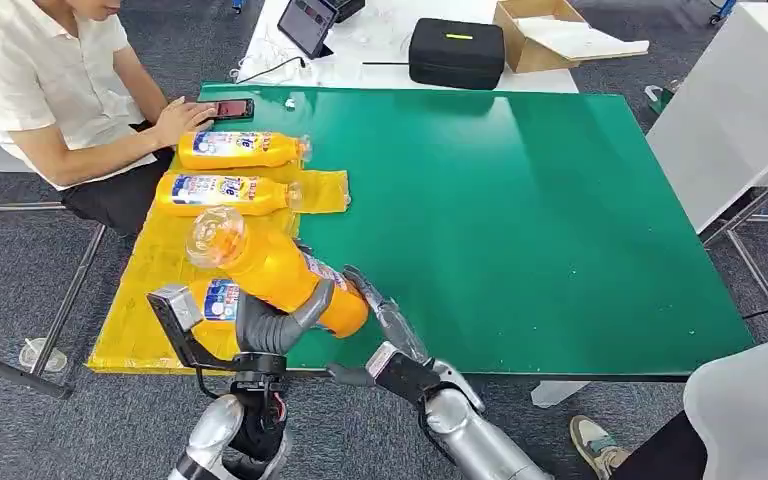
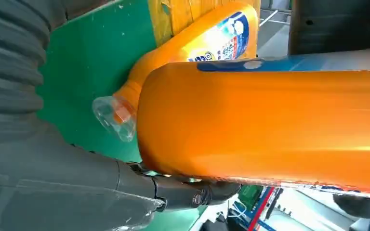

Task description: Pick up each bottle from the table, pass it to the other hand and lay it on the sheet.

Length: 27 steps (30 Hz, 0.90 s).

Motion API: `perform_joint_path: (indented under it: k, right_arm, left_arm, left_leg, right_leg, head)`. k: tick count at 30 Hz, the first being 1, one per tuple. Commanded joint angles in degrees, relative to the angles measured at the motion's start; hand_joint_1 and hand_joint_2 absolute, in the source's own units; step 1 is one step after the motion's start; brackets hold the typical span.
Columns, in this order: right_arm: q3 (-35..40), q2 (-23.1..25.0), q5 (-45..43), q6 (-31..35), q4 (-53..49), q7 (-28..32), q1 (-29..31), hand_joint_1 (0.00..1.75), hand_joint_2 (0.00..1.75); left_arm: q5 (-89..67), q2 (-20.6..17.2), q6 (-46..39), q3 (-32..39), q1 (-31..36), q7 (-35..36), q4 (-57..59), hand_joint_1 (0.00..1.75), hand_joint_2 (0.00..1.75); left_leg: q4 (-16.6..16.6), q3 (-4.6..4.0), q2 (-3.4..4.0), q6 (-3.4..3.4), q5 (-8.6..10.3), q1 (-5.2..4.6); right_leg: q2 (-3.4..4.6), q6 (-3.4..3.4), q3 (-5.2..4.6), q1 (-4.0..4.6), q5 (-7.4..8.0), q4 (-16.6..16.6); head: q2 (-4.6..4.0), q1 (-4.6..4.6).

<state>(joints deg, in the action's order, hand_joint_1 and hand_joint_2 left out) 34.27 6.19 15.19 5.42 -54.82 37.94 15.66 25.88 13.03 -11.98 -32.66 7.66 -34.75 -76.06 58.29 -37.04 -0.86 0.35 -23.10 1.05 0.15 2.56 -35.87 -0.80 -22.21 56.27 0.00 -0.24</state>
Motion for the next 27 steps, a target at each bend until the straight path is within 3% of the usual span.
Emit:
perform_joint_path:
  k: [1, 5, 6, 9, 13, 17, 20, 23, 27]
  right_arm:
    - [-3.2, 0.2, 3.4, 9.8, 0.7, 0.0, -4.5, 0.00, 0.00]
    - [-9.9, -0.2, 7.4, 26.8, -3.7, 2.0, -9.8, 0.00, 0.00]
    - [-13.6, -0.1, 7.0, 33.9, -7.6, 2.1, -11.7, 0.00, 0.00]
    - [-29.8, 3.5, 15.5, 34.6, -19.6, 2.1, -16.5, 0.00, 0.00]
    - [-37.5, 4.9, 17.2, 34.6, -24.5, 2.1, -18.7, 0.00, 0.00]
    - [-34.7, 4.5, 14.1, 34.6, -21.7, 2.1, -18.9, 0.00, 0.00]
    - [-29.9, 3.3, 11.5, 34.6, -20.3, 2.1, -18.0, 0.00, 0.00]
    - [-25.6, 1.7, 9.6, 34.6, -16.9, 2.1, -15.6, 0.00, 0.00]
    - [-25.6, 1.7, 9.6, 34.6, -16.9, 2.1, -15.6, 0.00, 0.00]
  left_arm:
    - [-5.1, -2.3, -3.2, 3.3, -0.7, -0.2, -4.0, 1.75, 1.75]
    - [-20.6, -5.7, -13.5, 4.8, -0.1, 1.2, -2.9, 1.75, 1.75]
    - [-29.2, -6.8, -19.1, 5.2, 0.8, 2.0, -0.2, 1.75, 1.75]
    - [-36.7, -6.6, -19.9, 9.0, 3.3, 3.1, 4.3, 1.75, 1.75]
    - [-35.4, -5.5, -17.8, 11.5, 4.4, 4.0, 5.1, 1.75, 1.75]
    - [-34.7, -5.9, -17.1, 12.8, 5.4, 4.8, 5.1, 1.75, 1.75]
    - [-50.9, -8.6, -23.7, 10.5, 9.9, 8.2, 12.4, 1.75, 1.75]
    - [-64.6, -9.0, -24.4, 9.1, 16.2, 10.7, 25.9, 1.75, 1.75]
    - [-64.6, -9.0, -24.4, 9.1, 16.2, 10.7, 25.9, 1.75, 1.75]
  left_leg:
    - [-0.1, 0.33, 0.05, 0.02, -0.11, 0.00]
    - [-0.1, 0.20, 0.01, 0.00, -0.06, -0.01]
    - [-0.1, 0.59, 0.09, 0.02, -0.24, -0.02]
    - [-0.1, 0.14, -0.07, 0.01, -0.03, -0.03]
    - [0.0, 0.02, -0.16, 0.02, -0.01, -0.05]
    - [0.0, 0.01, -0.07, 0.02, -0.02, -0.01]
    - [-0.1, 0.23, 0.03, 0.00, -0.08, -0.01]
    - [-0.1, 0.21, 0.01, 0.00, -0.05, -0.02]
    - [-0.1, 0.20, 0.06, -0.01, 0.02, 0.00]
  right_leg:
    - [-0.03, -0.11, 0.31, 0.04, -0.11, 0.0]
    - [-0.05, -0.07, 0.18, 0.01, -0.08, 0.0]
    - [-0.03, -0.18, 0.53, 0.03, -0.25, 0.0]
    - [-0.11, -0.07, 0.16, -0.01, -0.08, 0.0]
    - [-0.21, -0.09, 0.04, -0.02, -0.10, 0.0]
    - [-0.11, -0.07, 0.04, 0.00, -0.05, 0.0]
    - [-0.05, -0.14, 0.22, 0.02, -0.10, 0.0]
    - [-0.06, -0.13, 0.18, 0.01, -0.06, 0.0]
    - [-0.01, -0.09, 0.17, 0.02, -0.01, -0.1]
  head:
    - [0.00, -0.02]
    - [0.00, -0.02]
    - [0.00, 0.00]
    - [0.00, -0.02]
    - [0.00, 0.00]
    - [0.00, 0.00]
    - [0.00, 0.00]
    - [0.02, 0.00]
    - [0.00, 0.02]
